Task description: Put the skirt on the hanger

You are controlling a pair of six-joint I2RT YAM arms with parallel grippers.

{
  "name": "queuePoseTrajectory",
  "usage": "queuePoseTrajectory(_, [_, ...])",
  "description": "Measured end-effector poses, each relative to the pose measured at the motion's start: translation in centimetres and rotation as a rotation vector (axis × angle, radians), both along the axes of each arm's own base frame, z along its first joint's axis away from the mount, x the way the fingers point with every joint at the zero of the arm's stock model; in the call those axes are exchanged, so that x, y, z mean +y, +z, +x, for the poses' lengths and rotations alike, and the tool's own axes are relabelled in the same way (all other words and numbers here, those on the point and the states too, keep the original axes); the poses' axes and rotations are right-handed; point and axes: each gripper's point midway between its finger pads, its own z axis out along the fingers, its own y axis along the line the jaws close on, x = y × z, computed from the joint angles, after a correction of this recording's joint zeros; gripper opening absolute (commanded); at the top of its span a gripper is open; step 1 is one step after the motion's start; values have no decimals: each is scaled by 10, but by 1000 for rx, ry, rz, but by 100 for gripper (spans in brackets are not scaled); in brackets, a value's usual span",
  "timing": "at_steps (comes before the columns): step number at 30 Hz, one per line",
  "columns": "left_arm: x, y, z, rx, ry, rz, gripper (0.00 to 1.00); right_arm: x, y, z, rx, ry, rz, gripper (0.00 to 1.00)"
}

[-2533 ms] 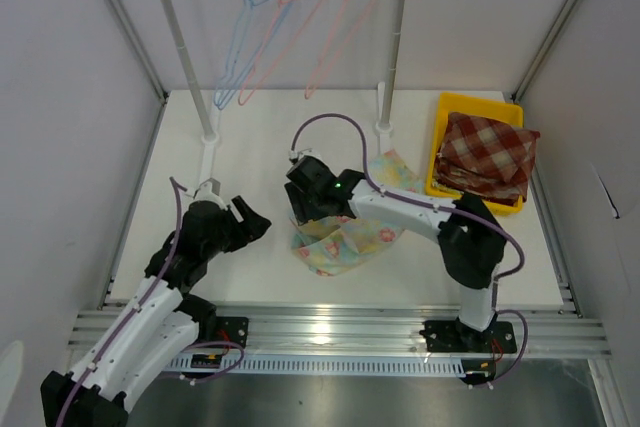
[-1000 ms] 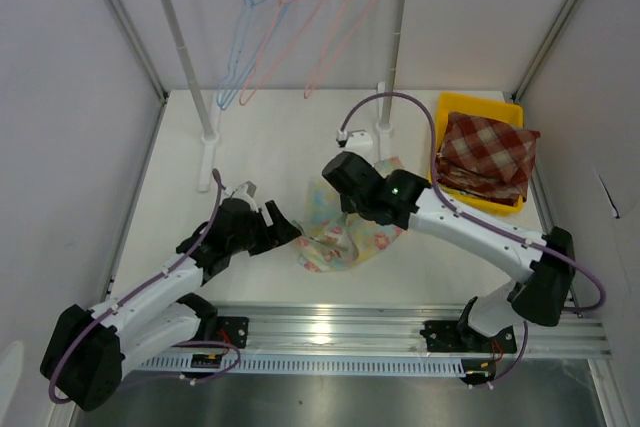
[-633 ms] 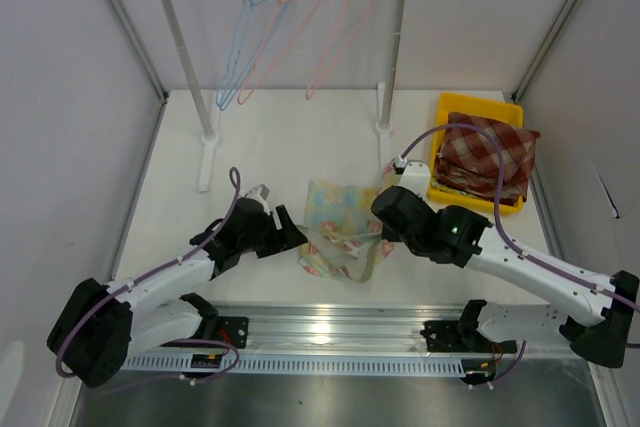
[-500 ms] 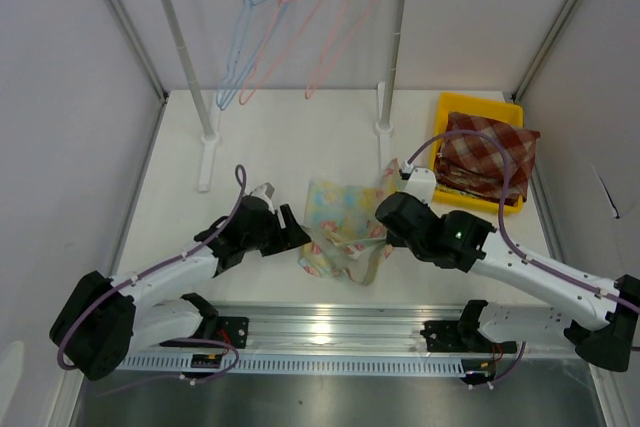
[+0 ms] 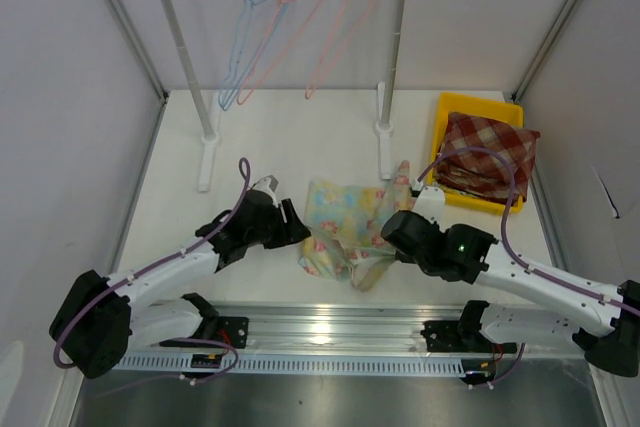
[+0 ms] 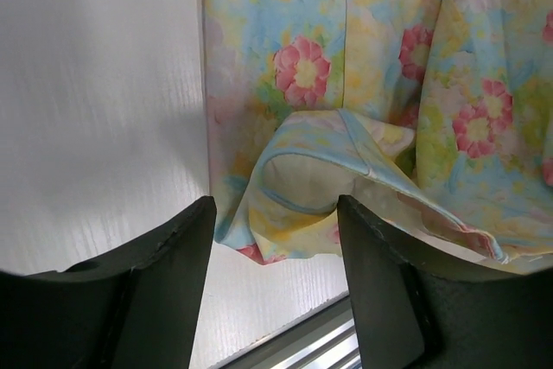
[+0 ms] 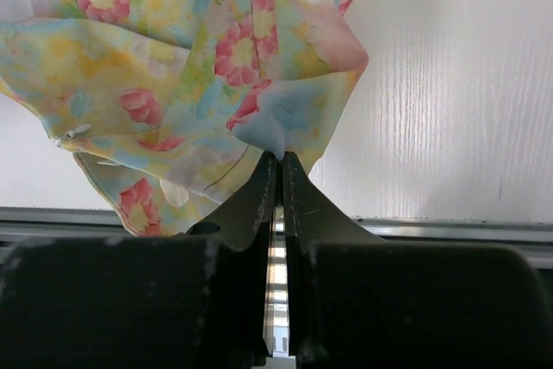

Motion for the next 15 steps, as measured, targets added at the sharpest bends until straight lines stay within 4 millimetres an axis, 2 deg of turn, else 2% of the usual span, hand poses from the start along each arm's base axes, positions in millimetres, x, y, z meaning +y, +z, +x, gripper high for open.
queuePoseTrajectory(6, [-1,17,13,-49,5,23,63,-4,2,-3,-3,-12,10,0])
queuePoseTrajectory(15, [4,11,7,-28,-17,65,57,-10,8,-5,-18,-21,22,0])
